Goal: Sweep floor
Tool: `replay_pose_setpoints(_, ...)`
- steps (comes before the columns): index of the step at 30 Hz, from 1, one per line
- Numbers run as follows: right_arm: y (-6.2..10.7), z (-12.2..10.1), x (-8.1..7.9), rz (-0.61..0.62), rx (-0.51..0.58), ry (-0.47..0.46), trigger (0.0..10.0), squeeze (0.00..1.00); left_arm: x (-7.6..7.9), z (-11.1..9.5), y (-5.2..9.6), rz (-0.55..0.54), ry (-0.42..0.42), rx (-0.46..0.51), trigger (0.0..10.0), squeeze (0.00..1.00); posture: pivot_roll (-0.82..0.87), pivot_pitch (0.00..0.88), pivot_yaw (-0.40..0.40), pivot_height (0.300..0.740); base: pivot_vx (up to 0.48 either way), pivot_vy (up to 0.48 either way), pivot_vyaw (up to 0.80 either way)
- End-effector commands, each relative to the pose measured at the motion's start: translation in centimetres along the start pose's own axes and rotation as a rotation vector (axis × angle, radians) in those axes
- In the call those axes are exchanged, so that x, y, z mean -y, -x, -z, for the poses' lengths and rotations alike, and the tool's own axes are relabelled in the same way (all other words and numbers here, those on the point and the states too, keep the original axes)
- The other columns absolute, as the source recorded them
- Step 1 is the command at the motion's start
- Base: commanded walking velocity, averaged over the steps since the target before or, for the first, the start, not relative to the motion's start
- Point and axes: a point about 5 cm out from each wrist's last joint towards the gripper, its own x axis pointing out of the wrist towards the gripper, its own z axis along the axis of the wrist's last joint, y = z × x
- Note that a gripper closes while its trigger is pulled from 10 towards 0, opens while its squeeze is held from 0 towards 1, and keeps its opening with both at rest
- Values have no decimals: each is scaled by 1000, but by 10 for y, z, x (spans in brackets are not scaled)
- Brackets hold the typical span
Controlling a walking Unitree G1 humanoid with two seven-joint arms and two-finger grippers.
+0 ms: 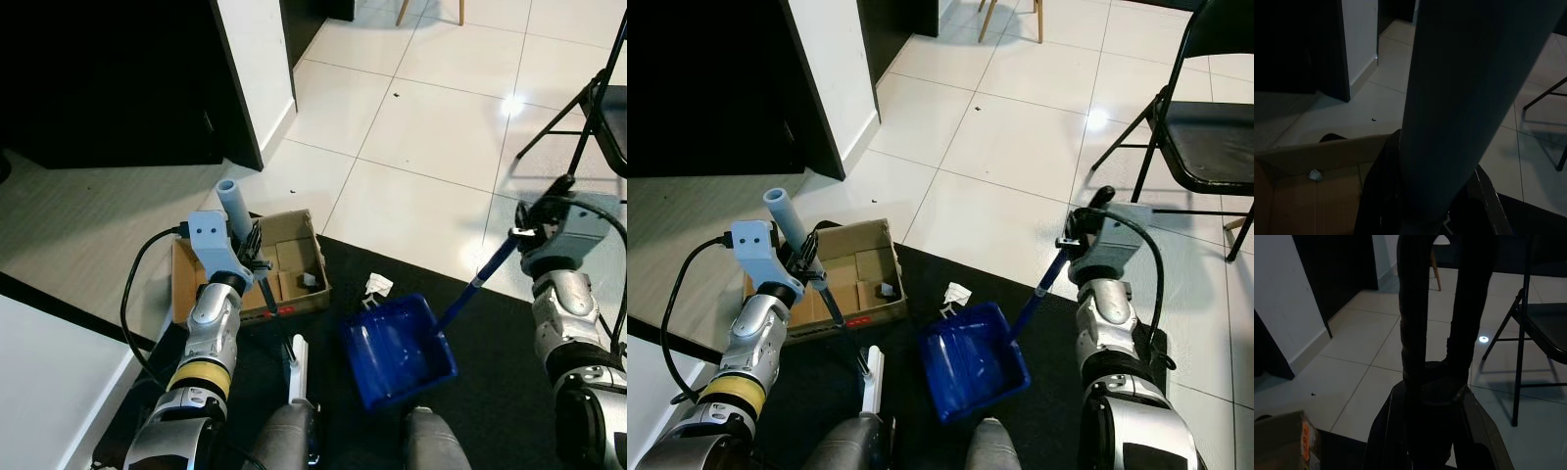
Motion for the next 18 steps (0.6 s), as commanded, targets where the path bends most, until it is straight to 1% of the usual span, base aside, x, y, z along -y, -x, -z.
replay_pose_setpoints(1, 7, 6, 7, 25, -10, 15, 10000, 0, 2, 13, 7, -19, 56, -34, 10000, 0, -2, 157, 26, 740, 0, 0, 0)
replay_pose_setpoints(2, 7, 6, 7, 25, -10, 15, 10000, 0, 2, 13, 7, -19, 56, -34, 10000, 0, -2, 157, 26, 740, 0, 0, 0)
replay_pose_setpoints(4, 9, 5, 17, 62, -9, 27, 10000, 0, 0, 14, 9, -24, 42, -38, 10000, 0, -3, 154, 27, 740, 0, 0, 0)
replay_pose_setpoints(6, 10, -1, 32, 97, 10, 42, 10000, 0, -1, 14, 9, -30, 39, -38, 10000, 0, -8, 153, 29, 740, 0, 0, 0)
replay_pose_setpoints(7, 10, -1, 32, 97, 10, 42, 10000, 0, -1, 14, 9, -30, 39, -38, 10000, 0, -8, 153, 29, 740, 0, 0, 0)
replay_pose_setpoints(12, 14, -10, 57, 156, 37, 79, 10000, 0, 0, 14, 8, -30, 41, -39, 10000, 0, -12, 156, 31, 740, 0, 0, 0)
replay_pose_setpoints(15, 16, -12, 65, 179, 41, 92, 10000, 0, 1, 14, 8, -28, 42, -40, 10000, 0, -12, 156, 31, 740, 0, 0, 0)
replay_pose_setpoints(16, 18, -13, 70, 194, 41, 103, 10000, 0, 1, 15, 8, -27, 44, -41, 10000, 0, -12, 156, 31, 740, 0, 0, 0)
replay_pose_setpoints(17, 21, -14, 79, 222, 39, 119, 10000, 0, 2, 15, 8, -26, 45, -42, 10000, 0, -12, 156, 31, 740, 0, 0, 0)
replay_pose_setpoints(18, 22, -14, 81, 229, 37, 124, 10000, 0, 2, 15, 9, -26, 45, -42, 10000, 0, -12, 156, 31, 740, 0, 0, 0)
